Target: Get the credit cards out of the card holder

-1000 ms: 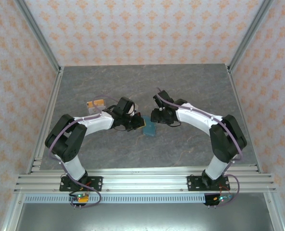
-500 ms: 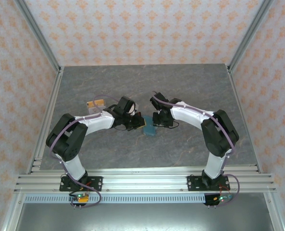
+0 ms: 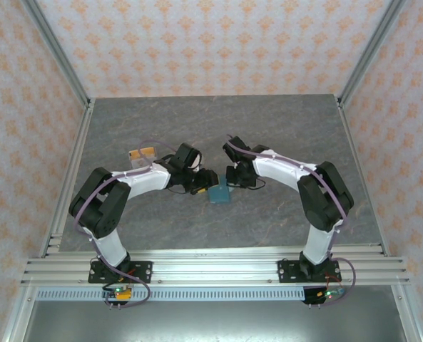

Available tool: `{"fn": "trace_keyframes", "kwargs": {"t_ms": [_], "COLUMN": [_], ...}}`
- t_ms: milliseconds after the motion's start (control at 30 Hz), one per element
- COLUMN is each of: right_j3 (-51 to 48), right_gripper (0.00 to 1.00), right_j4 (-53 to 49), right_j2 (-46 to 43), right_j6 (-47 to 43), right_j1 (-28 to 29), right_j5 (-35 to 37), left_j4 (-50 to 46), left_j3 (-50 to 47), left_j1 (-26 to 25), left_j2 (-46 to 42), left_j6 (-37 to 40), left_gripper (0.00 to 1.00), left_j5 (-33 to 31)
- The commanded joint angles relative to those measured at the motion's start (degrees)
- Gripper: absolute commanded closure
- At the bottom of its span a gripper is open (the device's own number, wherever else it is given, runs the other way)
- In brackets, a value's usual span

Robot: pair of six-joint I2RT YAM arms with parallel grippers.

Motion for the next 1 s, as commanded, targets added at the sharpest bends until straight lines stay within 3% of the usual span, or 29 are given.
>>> {"fn": "trace_keyframes", "kwargs": {"t_ms": [0,100,267,300,333,600,833,967], "right_j3": [-0.6,-0.9,0.0,0.1,0.4,1.2,0.7,0.5], "right_gripper": [0.89,0.89,0.88,0.88,0.88,0.88,0.88,0.88], "right_j4": [1.7,3.2,6.2,6.6,7.2,8.0,11.0,9.4], "right_j2": [-6.6,-10.3,-11.9,-11.7,-11.4,-9.3,-10.3,-10.2], "right_j6": [-2.7,-4.8,-4.4,-4.1,-3.8,-3.2,-2.9,-3.0], "right_j1": [-0.3,-0.3,0.2,0.4,0.7,1.0,1.0,1.0], "right_j5": [1.0,-1.7,-6.7,-7.2,-7.8,-10.0,-17.5,-14.2], "left_j4": [-7.8,-12.5,-19.1,-19.6,-19.9,-21.0,-19.0,-18.4], "left_j3": [3.3,5.0,8.2,8.2,8.2,6.1,3.7,3.2], "left_j1": [0.6,0.6,0.6,0.7,0.7,0.9,1.0,0.9], "left_j2": [-3.0,-4.9,-8.4,-9.3,-10.2,-14.3,-16.1,-16.1], "left_j6": [3.1,4.7,6.1,5.9,5.8,5.7,4.3,4.3], "left_gripper": [0.38,0.27,0.18,0.12,0.0,0.0,0.01,0.03], "left_j5": [-6.6,-11.8,-19.9,-21.0,-22.0,-25.3,-26.5,-25.8]}}
